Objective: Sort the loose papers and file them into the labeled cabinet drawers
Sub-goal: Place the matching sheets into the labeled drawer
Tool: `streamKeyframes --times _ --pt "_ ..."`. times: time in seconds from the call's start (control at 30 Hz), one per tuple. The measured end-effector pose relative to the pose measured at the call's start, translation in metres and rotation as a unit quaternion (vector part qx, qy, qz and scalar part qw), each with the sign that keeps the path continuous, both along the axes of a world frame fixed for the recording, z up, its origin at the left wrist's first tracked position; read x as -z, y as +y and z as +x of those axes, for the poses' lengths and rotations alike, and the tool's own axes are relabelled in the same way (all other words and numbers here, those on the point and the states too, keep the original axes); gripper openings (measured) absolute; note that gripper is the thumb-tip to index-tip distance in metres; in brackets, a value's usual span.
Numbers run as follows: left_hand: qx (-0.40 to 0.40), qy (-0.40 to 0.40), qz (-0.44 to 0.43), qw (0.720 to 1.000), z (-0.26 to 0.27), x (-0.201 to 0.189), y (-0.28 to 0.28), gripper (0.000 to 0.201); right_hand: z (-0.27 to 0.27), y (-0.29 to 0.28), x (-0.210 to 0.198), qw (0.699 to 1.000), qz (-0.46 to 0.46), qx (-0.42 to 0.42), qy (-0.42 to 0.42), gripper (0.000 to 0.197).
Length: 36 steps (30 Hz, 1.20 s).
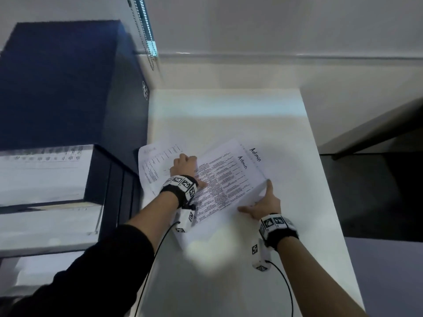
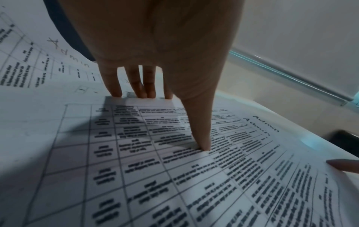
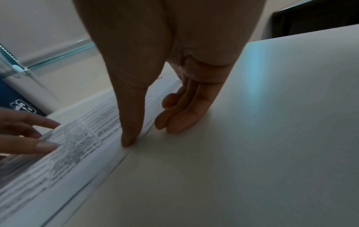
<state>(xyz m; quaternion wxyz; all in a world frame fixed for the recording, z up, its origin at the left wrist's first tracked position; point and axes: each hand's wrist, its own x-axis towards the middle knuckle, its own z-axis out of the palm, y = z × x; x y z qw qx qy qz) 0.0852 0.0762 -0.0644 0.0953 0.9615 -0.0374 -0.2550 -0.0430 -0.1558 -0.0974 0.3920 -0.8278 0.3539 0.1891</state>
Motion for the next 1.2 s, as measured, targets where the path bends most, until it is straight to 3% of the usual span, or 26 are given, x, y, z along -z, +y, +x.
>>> streamKeyframes --times 0.2,0.27,0.4,0.5,0.57,0.63,0.73,0.83,0.97,1.03,1.1,1.2 --pt "-0.054 0.037 -0.053 0.996 0.002 0.004 0.000 0.100 -0.003 0.002 -0.009 0.999 0.020 0.011 -0.044 0.123" --pt "-0.066 0.028 -0.081 0.994 -0.002 0.005 0.002 0.089 -0.006 0.003 -0.010 0.999 0.020 0.014 -0.046 0.111" --pt "-0.138 -0.024 -0.227 0.964 -0.019 -0.002 0.008 0.044 -0.012 0.002 -0.007 0.999 0.017 0.009 -0.031 0.091" --pt "-0.176 -0.015 -0.262 0.949 -0.039 -0.002 0.018 0.022 -0.019 0.002 -0.007 0.998 0.052 -0.027 -0.030 0.067" --pt "-0.180 0.038 -0.286 0.940 -0.057 0.003 0.027 0.020 -0.025 0.006 -0.013 0.993 0.102 -0.034 -0.048 0.051" --pt "-0.185 0.107 -0.320 0.923 -0.076 0.011 0.038 0.030 -0.031 0.014 -0.020 0.992 0.096 -0.044 -0.070 0.034" --pt "-0.204 0.165 -0.336 0.905 -0.098 0.010 0.047 0.042 -0.039 0.024 -0.018 0.997 0.032 -0.042 -0.062 0.047" --pt "-0.254 0.196 -0.343 0.883 -0.115 0.006 0.054 0.061 -0.051 0.021 -0.018 0.997 0.041 -0.055 -0.039 0.052" --pt "-0.229 0.190 -0.341 0.892 -0.138 0.006 0.064 0.037 -0.070 0.010 -0.026 0.992 0.063 -0.112 0.010 0.045" --pt "-0.232 0.177 -0.348 0.891 -0.147 0.010 0.066 0.049 -0.079 0.006 -0.029 0.990 0.061 -0.127 0.019 0.041" --pt "-0.238 0.142 -0.349 0.895 -0.157 0.017 0.068 0.057 -0.089 -0.002 -0.032 0.994 0.030 -0.109 0.007 0.037" --pt "-0.229 0.141 -0.330 0.905 -0.170 0.016 0.068 0.041 -0.101 -0.013 -0.032 0.997 -0.042 -0.057 -0.031 0.033"
